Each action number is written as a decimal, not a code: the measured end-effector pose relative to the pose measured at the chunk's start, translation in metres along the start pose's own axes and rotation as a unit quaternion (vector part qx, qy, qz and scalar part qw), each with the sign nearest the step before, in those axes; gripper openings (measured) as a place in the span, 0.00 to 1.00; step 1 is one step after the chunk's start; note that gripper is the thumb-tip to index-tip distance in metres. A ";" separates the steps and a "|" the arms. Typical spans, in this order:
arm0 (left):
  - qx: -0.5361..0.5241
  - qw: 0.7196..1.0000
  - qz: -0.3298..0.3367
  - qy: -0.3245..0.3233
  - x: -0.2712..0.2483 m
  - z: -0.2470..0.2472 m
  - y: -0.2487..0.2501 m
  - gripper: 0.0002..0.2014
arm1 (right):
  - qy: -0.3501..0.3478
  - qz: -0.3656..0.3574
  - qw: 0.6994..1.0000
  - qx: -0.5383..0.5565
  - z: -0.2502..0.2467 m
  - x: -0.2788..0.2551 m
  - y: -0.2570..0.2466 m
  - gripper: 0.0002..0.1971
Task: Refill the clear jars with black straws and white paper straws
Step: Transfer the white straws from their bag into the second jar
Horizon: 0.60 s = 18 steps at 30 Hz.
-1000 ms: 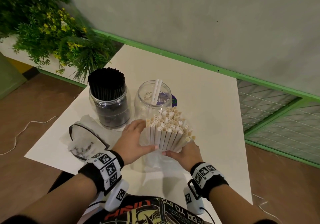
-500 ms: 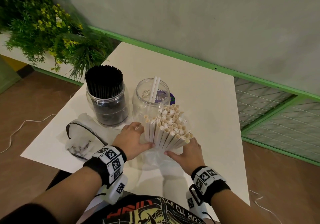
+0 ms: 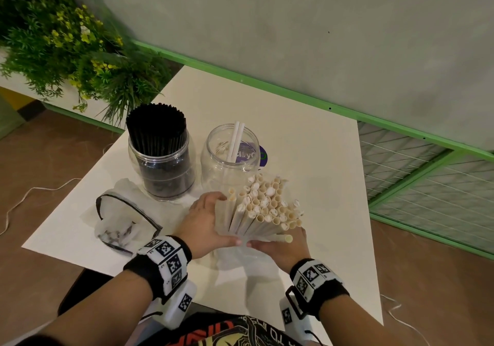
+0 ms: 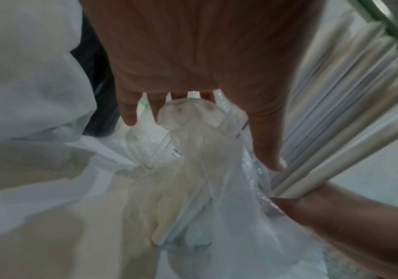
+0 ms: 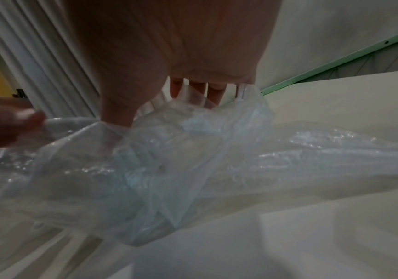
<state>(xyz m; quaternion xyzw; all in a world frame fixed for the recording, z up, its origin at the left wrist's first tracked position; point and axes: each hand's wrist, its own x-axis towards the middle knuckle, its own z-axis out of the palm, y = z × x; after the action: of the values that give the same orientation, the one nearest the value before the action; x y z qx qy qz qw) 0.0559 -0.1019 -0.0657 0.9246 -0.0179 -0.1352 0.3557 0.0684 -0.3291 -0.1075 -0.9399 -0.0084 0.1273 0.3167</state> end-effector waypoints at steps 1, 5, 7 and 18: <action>-0.021 1.000 0.015 0.000 0.000 -0.002 0.002 0.57 | 0.006 -0.009 1.000 0.001 -0.002 0.001 -0.002 0.39; 0.000 0.999 0.039 -0.036 0.009 0.002 -0.001 0.60 | -0.006 -0.035 0.999 -0.023 -0.011 0.003 -0.017 0.43; 0.022 0.998 0.024 -0.049 0.015 0.013 -0.006 0.57 | -0.047 -0.024 0.996 -0.066 -0.018 0.002 -0.028 0.43; -0.108 0.993 -0.008 -0.052 0.022 0.028 -0.003 0.55 | -0.043 -0.052 0.989 -0.129 -0.007 0.007 -0.018 0.49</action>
<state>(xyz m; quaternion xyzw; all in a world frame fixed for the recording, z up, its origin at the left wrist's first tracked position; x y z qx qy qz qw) 0.0694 -0.1209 -0.0933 0.8725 -0.0141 -0.1877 0.4509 0.0787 -0.3182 -0.0927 -0.9648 -0.0871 0.1490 0.1985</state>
